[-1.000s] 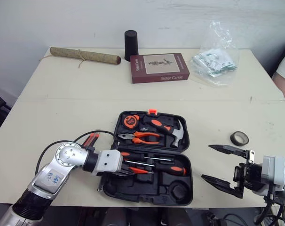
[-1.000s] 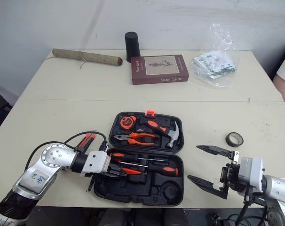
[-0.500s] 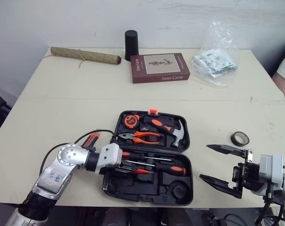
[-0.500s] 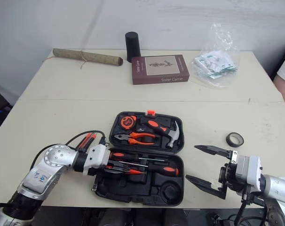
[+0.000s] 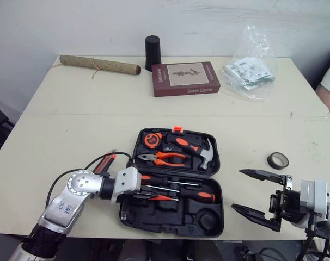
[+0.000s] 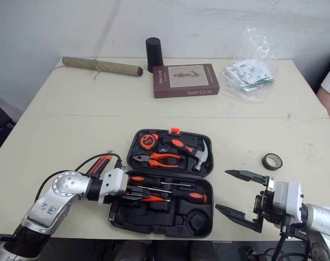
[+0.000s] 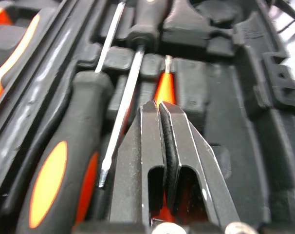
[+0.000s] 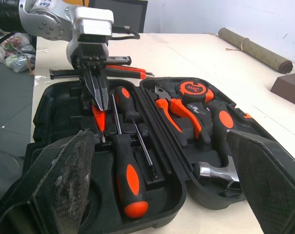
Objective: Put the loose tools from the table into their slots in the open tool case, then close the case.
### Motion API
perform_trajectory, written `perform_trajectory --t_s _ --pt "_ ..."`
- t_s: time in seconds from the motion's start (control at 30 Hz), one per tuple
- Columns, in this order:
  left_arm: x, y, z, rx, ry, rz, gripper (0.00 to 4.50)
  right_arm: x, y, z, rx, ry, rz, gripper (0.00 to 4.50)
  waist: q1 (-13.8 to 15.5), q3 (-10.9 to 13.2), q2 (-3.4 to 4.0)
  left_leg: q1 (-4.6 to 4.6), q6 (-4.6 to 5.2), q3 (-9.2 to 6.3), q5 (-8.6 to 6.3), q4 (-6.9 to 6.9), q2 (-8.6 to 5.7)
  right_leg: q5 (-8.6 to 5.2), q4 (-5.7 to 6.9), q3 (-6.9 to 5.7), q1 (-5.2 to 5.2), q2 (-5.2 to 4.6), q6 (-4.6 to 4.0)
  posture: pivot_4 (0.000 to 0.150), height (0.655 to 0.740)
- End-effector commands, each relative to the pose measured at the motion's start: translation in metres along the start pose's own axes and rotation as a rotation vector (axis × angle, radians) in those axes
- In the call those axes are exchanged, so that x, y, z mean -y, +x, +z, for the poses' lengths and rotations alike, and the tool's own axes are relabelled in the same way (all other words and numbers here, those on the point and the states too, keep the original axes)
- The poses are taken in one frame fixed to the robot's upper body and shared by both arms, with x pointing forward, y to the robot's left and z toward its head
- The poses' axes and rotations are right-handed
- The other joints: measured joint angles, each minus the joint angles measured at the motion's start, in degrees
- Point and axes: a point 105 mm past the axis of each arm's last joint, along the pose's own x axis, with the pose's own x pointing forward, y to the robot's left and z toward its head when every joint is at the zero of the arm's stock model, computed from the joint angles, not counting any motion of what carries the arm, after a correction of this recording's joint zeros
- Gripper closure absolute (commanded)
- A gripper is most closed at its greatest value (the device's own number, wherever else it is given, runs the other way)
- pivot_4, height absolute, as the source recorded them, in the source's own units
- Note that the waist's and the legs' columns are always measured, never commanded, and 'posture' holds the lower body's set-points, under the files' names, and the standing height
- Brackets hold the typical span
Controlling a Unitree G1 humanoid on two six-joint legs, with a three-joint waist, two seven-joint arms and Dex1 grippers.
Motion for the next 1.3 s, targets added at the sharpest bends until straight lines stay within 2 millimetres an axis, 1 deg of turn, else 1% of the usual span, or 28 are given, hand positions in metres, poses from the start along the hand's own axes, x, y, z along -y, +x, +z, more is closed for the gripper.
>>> perform_trajectory --t_s 0.03,0.13,0.2,0.27,0.33,0.37,0.4,0.43,0.47,0.5,0.53,0.57,0.6,0.63,0.67,0.73,0.8,0.83,0.93,1.0,1.07,1.13,1.17,1.23,1.3 --pt "0.020 0.005 -0.040 -0.165 -0.111 -0.059 4.46 0.000 -0.001 0.011 0.014 -0.040 0.005 0.00 -0.05 -0.14 0.10 0.01 -0.01 0.00 0.00 -0.01 0.01 0.00 -0.01 0.00 0.01 0.00 0.00 0.150 0.7400" --pt "0.024 0.006 -0.047 -0.191 -0.112 -0.061 4.46 0.001 -0.002 0.010 0.012 -0.042 0.003 0.00 -0.13 -0.38 0.42 0.23 -0.02 0.00 -0.07 -0.09 0.03 0.00 -0.16 0.00 0.24 0.01 0.00 0.150 0.7400" --pt "0.016 0.007 -0.035 -0.120 -0.078 -0.017 4.46 0.001 -0.002 0.010 0.011 -0.045 0.000 0.00 -0.10 -0.41 0.47 0.51 0.06 0.01 -0.15 -0.19 0.03 -0.01 -0.25 0.00 0.53 0.01 -0.01 0.150 0.7400" --pt "0.006 0.004 -0.015 0.008 -0.006 0.027 4.46 0.003 -0.003 0.009 0.009 -0.054 -0.009 0.00 -0.05 -0.42 0.49 0.90 0.25 0.02 -0.39 -0.41 0.03 -0.02 -0.40 0.03 0.85 0.01 -0.03 0.150 0.7400" --pt "-0.003 -0.008 0.016 0.168 0.069 0.081 4.46 0.007 -0.007 0.009 0.004 -0.069 -0.026 0.00 -0.05 -0.35 0.40 0.90 0.25 0.03 -0.39 -0.47 0.02 -0.02 -0.43 0.04 0.84 -0.03 -0.03 0.150 0.7400" --pt "-0.007 -0.017 0.027 0.215 0.085 0.109 4.46 0.010 -0.009 0.009 0.001 -0.078 -0.037 0.00 -0.06 -0.26 0.27 0.84 0.24 0.02 -0.39 -0.46 0.03 -0.02 -0.41 0.03 0.77 -0.03 -0.03 0.150 0.7400" --pt "-0.008 -0.024 0.034 0.243 0.084 0.123 4.46 0.013 -0.011 0.008 -0.001 -0.084 -0.045 0.00 -0.07 -0.14 0.09 0.79 0.19 0.00 -0.36 -0.46 0.05 -0.02 -0.39 0.02 0.70 -0.03 -0.03 0.150 0.7400" --pt "-0.008 -0.028 0.037 0.254 0.079 0.128 4.46 0.014 -0.012 0.008 -0.002 -0.088 -0.048 0.00 -0.08 -0.12 0.07 0.75 -0.06 -0.03 -0.21 -0.45 0.06 -0.03 -0.35 -0.01 0.66 -0.03 -0.05 0.150 0.7400" --pt "-0.009 -0.043 0.041 0.260 0.058 0.156 4.46 0.019 -0.019 0.008 -0.016 -0.096 -0.060 0.00 -0.09 -0.12 0.06 0.73 -0.11 -0.04 -0.18 -0.46 0.07 -0.03 -0.37 -0.02 0.65 -0.03 -0.05 0.150 0.7400" --pt "-0.007 -0.055 0.044 0.259 0.042 0.177 4.23 0.022 -0.025 0.006 -0.029 -0.102 -0.069 0.00 -0.35 -0.05 0.01 0.74 -0.12 -0.05 -0.18 -0.46 0.07 -0.03 -0.38 -0.04 0.67 -0.03 -0.05 0.150 0.7400" --pt "-0.006 -0.063 0.046 0.258 0.031 0.191 3.93 0.024 -0.029 0.006 -0.038 -0.107 -0.074 0.00 -0.33 -0.03 0.02 0.73 -0.13 -0.04 -0.18 -0.50 0.08 -0.03 -0.41 -0.03 0.66 -0.02 -0.06 0.150 0.7400" --pt "-0.004 -0.076 0.044 0.234 0.003 0.223 3.60 0.027 -0.038 0.003 -0.064 -0.115 -0.086 0.00 -0.36 -0.03 0.03 0.74 -0.13 -0.04 -0.18 -0.56 0.07 -0.03 -0.46 -0.04 0.67 -0.03 -0.06 0.150 0.7400" --pt "-0.002 -0.083 0.042 0.217 -0.017 0.243 3.21 0.029 -0.045 0.002 -0.080 -0.119 -0.092 0.00 -0.43 -0.01 0.03 0.76 -0.13 -0.02 -0.18 -0.58 0.07 -0.03 -0.51 -0.03 0.68 -0.03 -0.06 0.150 0.7400" --pt "-0.001 -0.099 0.035 0.178 -0.043 0.306 2.76 0.032 -0.058 -0.001 -0.111 -0.122 -0.115 0.00 -0.36 0.00 0.04 0.74 -0.12 -0.02 -0.18 -0.60 0.07 -0.03 -0.54 -0.03 0.68 -0.03 -0.06 0.150 0.7400" --pt "0.001 -0.111 0.030 0.150 -0.060 0.349 2.29 0.034 -0.067 -0.003 -0.132 -0.125 -0.131 0.00 -0.39 0.01 0.04 0.77 -0.11 -0.01 -0.19 -0.63 0.06 -0.03 -0.59 -0.04 0.72 -0.03 -0.06 0.150 0.7400" --pt "0.003 -0.155 0.010 0.059 -0.100 0.531 1.44 0.036 -0.095 -0.011 -0.202 -0.125 -0.183 0.00 -0.25 0.09 -0.06 0.77 -0.08 0.01 -0.20 -0.64 0.06 -0.04 -0.62 -0.04 0.72 -0.03 -0.06 0.150 0.7400" --pt "0.010 -0.206 -0.013 -0.034 -0.145 0.736 0.52 0.035 -0.124 -0.020 -0.278 -0.115 -0.235 0.00 -0.20 0.13 -0.11 0.77 -0.02 0.01 -0.24 -0.66 0.05 -0.05 -0.63 -0.06 0.70 -0.03 -0.08 0.150 0.7400" --pt "0.014 -0.221 -0.019 -0.059 -0.164 0.795 0.07 0.034 -0.133 -0.023 -0.300 -0.112 -0.249 0.00 -0.19 0.16 -0.16 0.78 0.18 0.00 -0.36 -0.70 0.05 -0.06 -0.65 -0.07 0.69 -0.02 -0.11 0.150 0.7400" --pt "0.037 -0.271 -0.048 -0.151 -0.253 0.984 0.02 0.035 -0.161 -0.032 -0.360 -0.090 -0.340 0.00 -0.19 0.20 -0.21 0.82 0.16 0.00 -0.39 -0.77 0.06 -0.11 -0.67 -0.10 0.66 -0.05 -0.20 0.150 0.7400" --pt "0.056 -0.306 -0.065 -0.211 -0.316 1.125 0.02 0.033 -0.178 -0.039 -0.402 -0.072 -0.383 0.00 -0.26 0.19 -0.20 0.83 -0.06 0.00 -0.54 -0.81 0.07 -0.12 -0.69 -0.07 0.65 -0.13 -0.22 0.150 0.7400" --pt "0.068 -0.325 -0.072 -0.225 -0.369 1.231 0.02 0.032 -0.187 -0.043 -0.423 -0.062 -0.407 0.00 -0.30 0.20 -0.19 0.83 -0.16 0.01 -0.61 -0.83 0.07 -0.13 -0.69 -0.06 0.61 -0.15 -0.24 0.150 0.7400" --pt "0.071 -0.331 -0.073 -0.210 -0.398 1.275 0.02 0.033 -0.189 -0.045 -0.423 -0.066 -0.418 0.00 -0.38 0.22 -0.23 0.82 -0.20 0.01 -0.63 -0.91 0.08 -0.16 -0.71 -0.06 0.56 -0.16 -0.29 0.150 0.7400" --pt "0.070 -0.331 -0.073 -0.196 -0.408 1.282 0.02 0.033 -0.188 -0.046 -0.416 -0.071 -0.417 0.00 -0.35 0.23 -0.23 0.82 -0.24 0.01 -0.66 -0.95 0.12 -0.20 -0.71 -0.06 0.53 -0.16 -0.37 0.150 0.7400" --pt "0.066 -0.325 -0.070 -0.175 -0.400 1.268 0.02 0.035 -0.180 -0.048 -0.387 -0.081 -0.400 0.00 -0.37 0.26 -0.14 0.81 -0.26 0.00 -0.67 -0.95 0.14 -0.21 -0.70 -0.07 0.52 -0.17 -0.39 0.150 0.7400" --pt "0.056 -0.311 -0.064 -0.137 -0.386 1.228 0.02 0.037 -0.170 -0.050 -0.351 -0.094 -0.378 0.00 -0.34 0.26 -0.14 0.82 -0.28 0.00 -0.66 -0.96 0.14 -0.24 -0.68 -0.06 0.52 -0.18 -0.45 0.150 0.7400"
